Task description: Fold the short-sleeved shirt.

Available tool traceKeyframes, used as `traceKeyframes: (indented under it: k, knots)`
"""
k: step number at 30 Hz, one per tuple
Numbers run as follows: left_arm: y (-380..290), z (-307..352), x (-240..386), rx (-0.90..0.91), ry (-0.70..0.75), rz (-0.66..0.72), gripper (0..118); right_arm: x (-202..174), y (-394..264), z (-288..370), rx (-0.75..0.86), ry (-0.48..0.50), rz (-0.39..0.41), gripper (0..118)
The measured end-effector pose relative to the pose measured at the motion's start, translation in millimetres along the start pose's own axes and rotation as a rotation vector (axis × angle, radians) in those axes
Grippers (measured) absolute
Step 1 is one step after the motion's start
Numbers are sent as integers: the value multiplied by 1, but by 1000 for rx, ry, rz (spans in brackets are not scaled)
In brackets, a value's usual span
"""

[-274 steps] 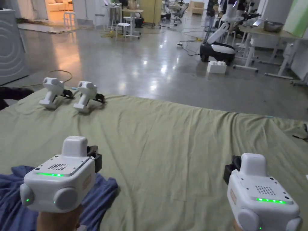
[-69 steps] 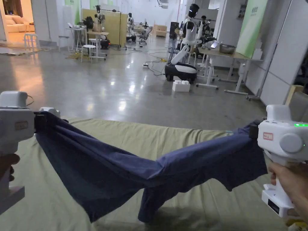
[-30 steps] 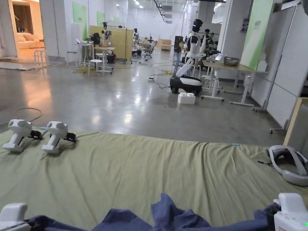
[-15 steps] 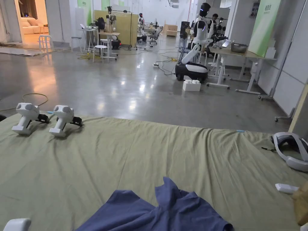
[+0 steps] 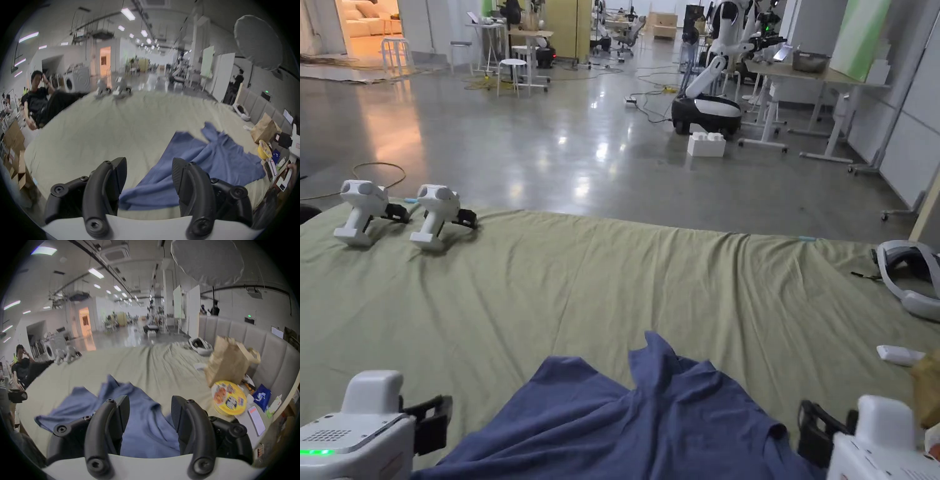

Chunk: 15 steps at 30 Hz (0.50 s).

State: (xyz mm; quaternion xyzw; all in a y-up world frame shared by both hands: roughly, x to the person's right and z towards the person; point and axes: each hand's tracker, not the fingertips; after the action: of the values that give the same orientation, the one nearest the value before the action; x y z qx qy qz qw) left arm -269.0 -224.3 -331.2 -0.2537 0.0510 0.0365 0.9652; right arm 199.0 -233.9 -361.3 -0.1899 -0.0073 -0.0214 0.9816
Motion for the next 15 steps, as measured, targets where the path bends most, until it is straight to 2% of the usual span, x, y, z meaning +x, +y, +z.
traceKeyframes:
  k: [3,5,6,7,8,9,10,11,15]
  knots:
    - [7,9,24,144,-7,-22,66,-33,6,4,116,-2,33,58]
    - [11,17,41,231,-8,-45,60,-50,8,9,185,6,51,48]
    - [8,14,42,260,-8,-63,51,-58,8,10,208,11,69,39]
    - [10,15,50,275,-1,-82,24,-66,9,11,227,11,96,24]
    - [11,15,56,288,2,-96,15,-73,9,12,242,11,113,19]
    - [11,14,61,291,5,-98,15,-80,8,13,255,10,130,16]
    - [8,11,63,301,-5,-93,8,-84,8,14,265,31,146,9]
    - [9,11,65,308,-30,-93,3,-88,8,15,267,37,165,9]
    - [3,7,70,314,-39,-106,2,-98,5,21,297,29,185,5]
